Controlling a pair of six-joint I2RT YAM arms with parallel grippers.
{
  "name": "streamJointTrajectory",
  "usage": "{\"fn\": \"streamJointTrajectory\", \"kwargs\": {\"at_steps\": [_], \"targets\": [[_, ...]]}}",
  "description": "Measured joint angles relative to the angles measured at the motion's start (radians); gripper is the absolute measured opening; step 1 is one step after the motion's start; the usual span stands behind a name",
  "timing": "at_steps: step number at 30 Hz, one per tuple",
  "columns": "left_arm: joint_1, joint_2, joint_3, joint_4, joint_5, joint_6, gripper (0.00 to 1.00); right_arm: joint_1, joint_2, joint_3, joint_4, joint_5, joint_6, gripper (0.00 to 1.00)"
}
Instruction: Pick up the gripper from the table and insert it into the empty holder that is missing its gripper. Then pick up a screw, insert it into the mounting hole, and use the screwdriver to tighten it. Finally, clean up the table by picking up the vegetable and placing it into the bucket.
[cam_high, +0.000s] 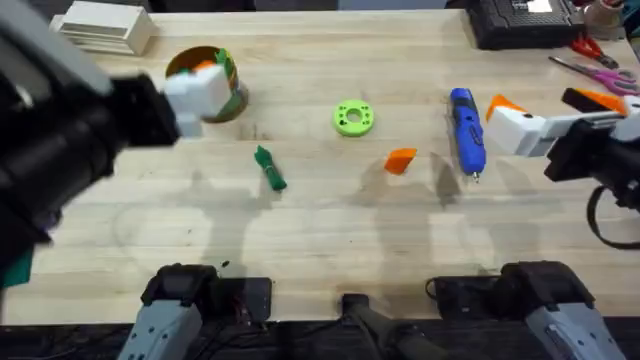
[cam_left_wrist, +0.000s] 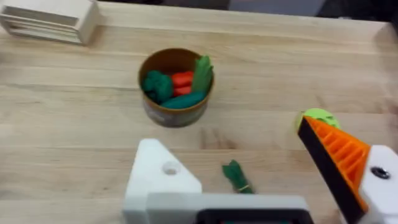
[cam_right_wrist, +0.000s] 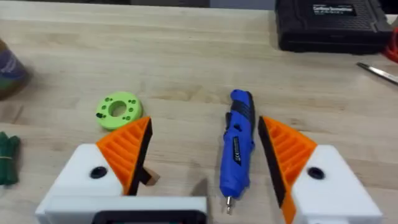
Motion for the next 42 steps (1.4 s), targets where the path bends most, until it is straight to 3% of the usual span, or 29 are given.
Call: {"fn": "streamJointTrajectory", "kwargs": {"at_steps": [4,8,17,20,26,27,28,29,30,36,38,39,42], "targets": [[0.0,0.119,0.067,-0.005,0.064,-0.029,0.946,0.0,0.019,0.004,0.002,-0.027,0.0,0.99],[0.0,0.202,0.068,-0.039,0.098,-0.047,0.946,0.0,0.019,0.004,0.002,-0.038,0.0,0.99],[-0.009,0.339,0.067,-0.111,0.173,-0.157,0.945,0.0,0.019,0.004,0.002,-0.042,0.0,0.99],[-0.059,0.36,0.038,-0.105,0.183,-0.211,0.946,0.0,0.019,0.004,0.0,-0.042,0.0,0.99],[-0.248,0.361,-0.159,0.03,0.1,-0.386,0.945,0.0,0.019,0.004,-0.008,-0.044,0.0,0.99],[-0.323,0.362,-0.263,0.126,0.058,-0.485,0.86,0.0,0.019,0.004,-0.009,-0.045,0.0,0.99],[-0.338,0.362,-0.288,0.15,0.049,-0.502,0.7,0.0,0.019,0.004,-0.01,-0.045,0.0,0.99],[-0.364,0.368,-0.321,0.177,0.032,-0.534,0.23,0.0,0.019,0.004,-0.01,-0.045,0.0,0.99],[-0.371,0.368,-0.321,0.187,0.03,-0.528,0.095,0.0,0.019,0.004,-0.01,-0.045,0.0,0.991],[-0.447,0.339,-0.321,0.265,0.035,-0.442,0.944,0.0,0.019,0.004,-0.01,-0.045,0.0,0.99],[-0.478,0.316,-0.321,0.316,0.042,-0.405,0.982,0.0,0.019,0.004,-0.01,-0.045,0.0,0.99],[-0.527,0.28,-0.321,0.447,0.063,-0.35,0.986,0.0,0.019,0.004,-0.01,-0.045,0.0,0.99],[-0.563,0.259,-0.321,0.636,0.079,-0.317,0.986,0.0,0.019,0.004,-0.01,-0.045,0.0,0.99]]}}
